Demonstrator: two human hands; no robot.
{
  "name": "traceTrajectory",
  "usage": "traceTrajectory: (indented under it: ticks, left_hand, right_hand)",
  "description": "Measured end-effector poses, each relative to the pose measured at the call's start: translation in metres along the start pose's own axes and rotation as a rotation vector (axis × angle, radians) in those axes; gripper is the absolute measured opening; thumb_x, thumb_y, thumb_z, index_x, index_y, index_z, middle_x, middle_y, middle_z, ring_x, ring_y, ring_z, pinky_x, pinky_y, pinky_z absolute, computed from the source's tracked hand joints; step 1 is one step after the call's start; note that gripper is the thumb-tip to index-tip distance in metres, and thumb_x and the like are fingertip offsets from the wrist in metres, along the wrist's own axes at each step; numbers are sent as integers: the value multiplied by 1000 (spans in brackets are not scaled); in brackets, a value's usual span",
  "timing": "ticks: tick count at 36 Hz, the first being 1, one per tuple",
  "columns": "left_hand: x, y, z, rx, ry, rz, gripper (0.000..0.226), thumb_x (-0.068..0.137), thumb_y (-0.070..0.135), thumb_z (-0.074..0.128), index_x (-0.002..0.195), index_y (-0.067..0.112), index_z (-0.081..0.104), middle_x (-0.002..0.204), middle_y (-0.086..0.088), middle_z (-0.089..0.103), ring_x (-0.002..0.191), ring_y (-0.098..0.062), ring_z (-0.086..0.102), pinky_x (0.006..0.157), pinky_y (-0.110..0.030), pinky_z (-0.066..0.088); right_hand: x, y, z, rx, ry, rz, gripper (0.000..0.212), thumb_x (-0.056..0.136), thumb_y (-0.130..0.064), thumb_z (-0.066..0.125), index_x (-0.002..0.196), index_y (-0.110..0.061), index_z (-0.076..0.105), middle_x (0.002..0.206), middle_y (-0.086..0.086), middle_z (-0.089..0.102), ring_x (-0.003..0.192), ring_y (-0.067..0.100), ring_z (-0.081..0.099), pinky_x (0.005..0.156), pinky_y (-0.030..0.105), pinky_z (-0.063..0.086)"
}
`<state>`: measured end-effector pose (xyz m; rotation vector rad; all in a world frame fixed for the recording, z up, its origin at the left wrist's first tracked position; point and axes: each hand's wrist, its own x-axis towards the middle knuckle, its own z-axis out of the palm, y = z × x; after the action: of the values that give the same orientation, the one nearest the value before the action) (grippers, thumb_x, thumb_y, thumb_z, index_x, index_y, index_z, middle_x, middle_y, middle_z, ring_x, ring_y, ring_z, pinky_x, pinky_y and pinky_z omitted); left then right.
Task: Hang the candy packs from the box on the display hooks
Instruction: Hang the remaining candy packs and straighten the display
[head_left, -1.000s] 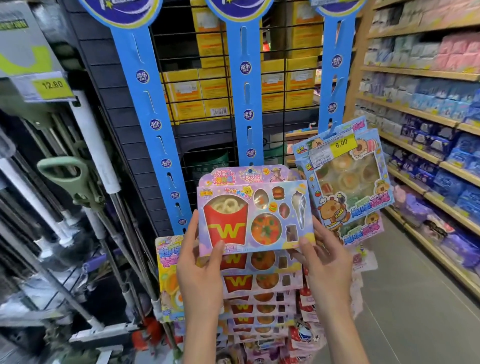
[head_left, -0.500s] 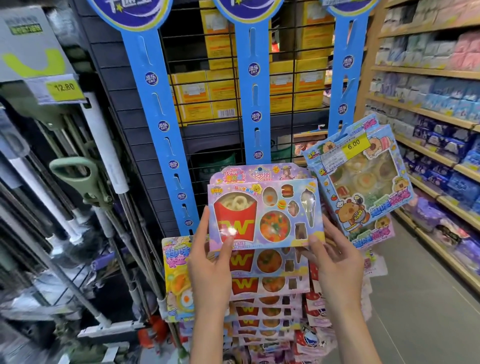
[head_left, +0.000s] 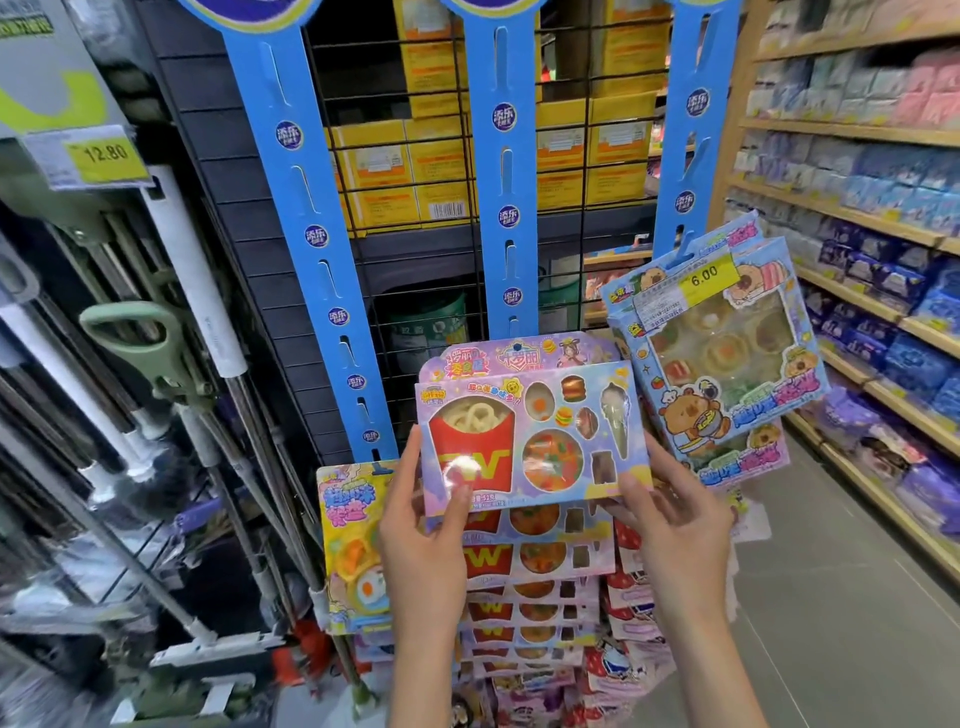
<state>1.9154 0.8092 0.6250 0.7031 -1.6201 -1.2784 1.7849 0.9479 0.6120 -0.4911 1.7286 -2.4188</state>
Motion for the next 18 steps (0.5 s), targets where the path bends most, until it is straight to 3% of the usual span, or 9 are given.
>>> traceTrajectory:
  ticks: [4,8,12,16,18]
  left_hand:
    - [0,5,1,-33,29,47,64,92,10,66,142,45,46,142,20,53,123,-2,58,92,-28,57]
    - [5,16,2,-101,32,55,61,94,5,63,144,36,47,134,31,52,98,14,63,73,-12,55]
    - [8,22,0,-118,27,54,61,94,4,63,144,34,46,137,27,51,101,14,63,79,-11,53]
    - [9,22,-1,-97,11,55,61,94,8,63,145,36,45,123,40,58,72,14,61,74,-13,53]
    - [9,22,-2,-101,12,58,60,94,11,64,145,37,45,133,31,56,83,13,64,78,-17,55]
  right_hand:
    - [0,-3,4,14,2,-29,42,90,-5,68,125,-29,66,109,1,76,96,21,73,71,27,61]
    - [1,-7,10,30,-4,-42,43,91,-6,68,131,-22,64,111,2,75,97,20,73,75,33,62]
    - [2,-7,13,44,1,-33,45,91,-8,69,133,-21,63,115,3,74,99,20,73,75,31,62]
    - [4,-10,15,43,13,-28,44,90,-7,69,131,-24,65,111,1,75,96,19,73,74,30,62]
    - [4,-12,15,41,14,-31,43,90,-7,69,129,-24,66,105,-5,77,93,17,74,73,31,62]
